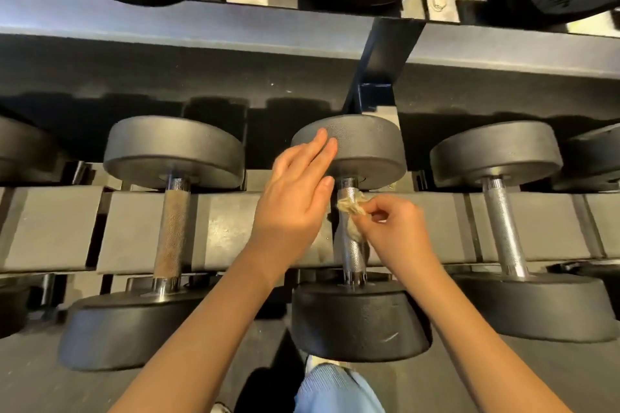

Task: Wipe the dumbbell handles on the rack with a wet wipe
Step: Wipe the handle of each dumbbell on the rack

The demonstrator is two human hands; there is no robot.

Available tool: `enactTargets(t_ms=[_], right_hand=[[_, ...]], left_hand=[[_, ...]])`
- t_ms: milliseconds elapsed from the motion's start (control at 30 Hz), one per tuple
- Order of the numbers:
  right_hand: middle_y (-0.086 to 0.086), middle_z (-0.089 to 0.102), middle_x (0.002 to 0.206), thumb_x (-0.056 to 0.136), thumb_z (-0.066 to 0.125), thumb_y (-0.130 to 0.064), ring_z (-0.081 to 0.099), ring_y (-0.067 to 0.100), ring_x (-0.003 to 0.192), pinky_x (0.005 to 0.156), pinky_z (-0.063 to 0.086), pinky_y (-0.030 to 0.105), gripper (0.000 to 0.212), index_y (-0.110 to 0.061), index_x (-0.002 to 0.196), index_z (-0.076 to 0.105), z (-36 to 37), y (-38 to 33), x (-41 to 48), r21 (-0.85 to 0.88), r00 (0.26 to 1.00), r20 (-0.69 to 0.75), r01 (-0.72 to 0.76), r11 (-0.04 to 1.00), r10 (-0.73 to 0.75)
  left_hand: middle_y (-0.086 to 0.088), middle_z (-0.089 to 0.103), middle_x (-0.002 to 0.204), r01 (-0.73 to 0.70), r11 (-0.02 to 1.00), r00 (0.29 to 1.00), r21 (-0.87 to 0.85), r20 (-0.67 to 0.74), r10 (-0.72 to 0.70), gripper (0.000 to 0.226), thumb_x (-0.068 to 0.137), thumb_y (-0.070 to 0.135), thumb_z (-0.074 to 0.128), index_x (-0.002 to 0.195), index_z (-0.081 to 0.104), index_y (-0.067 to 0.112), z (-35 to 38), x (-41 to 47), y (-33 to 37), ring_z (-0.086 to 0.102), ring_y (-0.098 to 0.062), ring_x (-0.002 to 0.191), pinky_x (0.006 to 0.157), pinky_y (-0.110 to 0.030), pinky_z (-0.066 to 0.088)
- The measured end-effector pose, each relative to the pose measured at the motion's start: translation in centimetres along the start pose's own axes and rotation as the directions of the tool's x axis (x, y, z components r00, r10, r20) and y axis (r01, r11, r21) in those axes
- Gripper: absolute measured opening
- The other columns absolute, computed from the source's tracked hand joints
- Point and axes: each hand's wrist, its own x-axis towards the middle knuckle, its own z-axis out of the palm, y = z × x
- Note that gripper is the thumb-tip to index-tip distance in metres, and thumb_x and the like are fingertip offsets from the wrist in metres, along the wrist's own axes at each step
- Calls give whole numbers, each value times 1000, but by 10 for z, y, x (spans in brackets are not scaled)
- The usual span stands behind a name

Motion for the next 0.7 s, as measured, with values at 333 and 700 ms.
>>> enactTargets(t_ms=[333,700], right_hand=[[-12,56,62,80,72,-13,51,1,59,53,37,7,33,-32,57,57,-8,12,-6,18,976,71,206,978,-207],[1,66,82,83,72,-16,53,5,70,65,39,13,12,-10,92,75,-4,7,18,69,964,-106,251,965,-243]], left_hand=[[10,26,154,10,999,991,-44,-131,-15,46,103,25,34,148,29,28,17,-5,2,20,-10,139,110,-23,18],[14,20,156,-15,998,995,60,98,9,49,102,27,35,149,20,30,-11,-4,-3,16,-5,143,113,-23,14]])
